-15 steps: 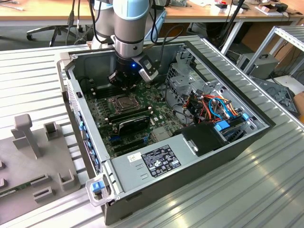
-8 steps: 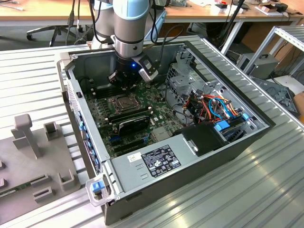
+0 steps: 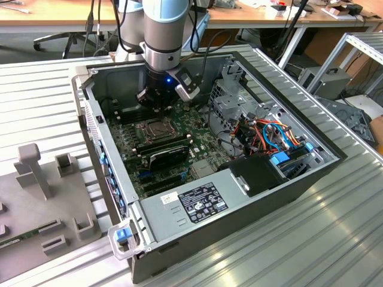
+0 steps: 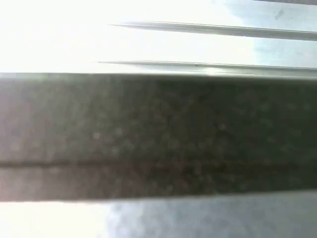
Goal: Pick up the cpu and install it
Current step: 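Install the first cpu locking lever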
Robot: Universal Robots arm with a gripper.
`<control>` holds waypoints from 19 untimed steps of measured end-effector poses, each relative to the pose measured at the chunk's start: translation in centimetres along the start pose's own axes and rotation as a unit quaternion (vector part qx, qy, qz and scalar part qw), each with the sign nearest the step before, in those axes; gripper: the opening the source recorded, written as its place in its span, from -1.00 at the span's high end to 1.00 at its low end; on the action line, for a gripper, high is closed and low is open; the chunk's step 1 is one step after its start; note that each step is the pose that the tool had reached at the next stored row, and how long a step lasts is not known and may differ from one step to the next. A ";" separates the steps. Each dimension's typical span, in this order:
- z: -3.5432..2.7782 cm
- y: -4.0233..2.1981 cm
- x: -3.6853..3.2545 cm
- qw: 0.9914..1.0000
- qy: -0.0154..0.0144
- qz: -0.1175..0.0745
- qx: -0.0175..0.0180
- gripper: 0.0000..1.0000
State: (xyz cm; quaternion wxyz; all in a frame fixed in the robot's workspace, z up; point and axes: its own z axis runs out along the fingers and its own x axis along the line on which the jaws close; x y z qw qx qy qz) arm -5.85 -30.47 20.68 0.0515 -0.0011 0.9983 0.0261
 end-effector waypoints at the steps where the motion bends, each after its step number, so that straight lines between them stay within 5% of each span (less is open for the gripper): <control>1: -0.08 0.00 -0.01 1.000 0.000 0.000 0.000 0.79; 8: -0.29 0.01 -0.03 1.000 0.000 0.000 0.001 0.79; 13: -2.13 0.11 -0.22 1.000 0.000 0.000 0.000 0.79; 17: -2.59 0.13 -0.29 1.000 0.000 0.000 0.001 0.79; 19: -2.73 0.15 -0.39 1.000 0.004 0.000 0.001 0.79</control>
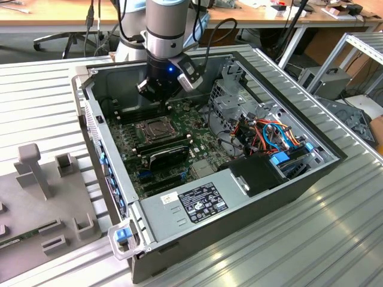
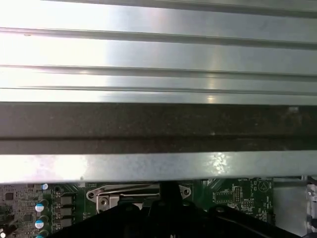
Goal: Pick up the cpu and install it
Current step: 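Install the first cpu locking lever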
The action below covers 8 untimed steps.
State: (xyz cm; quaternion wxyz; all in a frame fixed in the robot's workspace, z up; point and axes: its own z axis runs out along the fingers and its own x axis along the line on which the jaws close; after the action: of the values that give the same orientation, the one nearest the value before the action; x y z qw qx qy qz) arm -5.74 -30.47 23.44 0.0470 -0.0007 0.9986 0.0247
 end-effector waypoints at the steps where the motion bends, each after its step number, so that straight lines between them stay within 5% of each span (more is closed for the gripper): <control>1: -0.12 0.00 -0.05 1.000 0.006 0.000 0.001 0.79; 3: -0.16 0.00 -0.06 1.000 0.011 0.000 0.003 0.79; 6: -0.18 0.00 -0.07 0.999 0.032 0.001 0.010 0.79; 8: -0.20 0.00 -0.06 0.999 0.033 0.001 0.011 0.79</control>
State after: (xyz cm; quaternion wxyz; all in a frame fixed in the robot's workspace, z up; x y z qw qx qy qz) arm -5.70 -30.48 23.64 0.0136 -0.0003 0.9998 0.0142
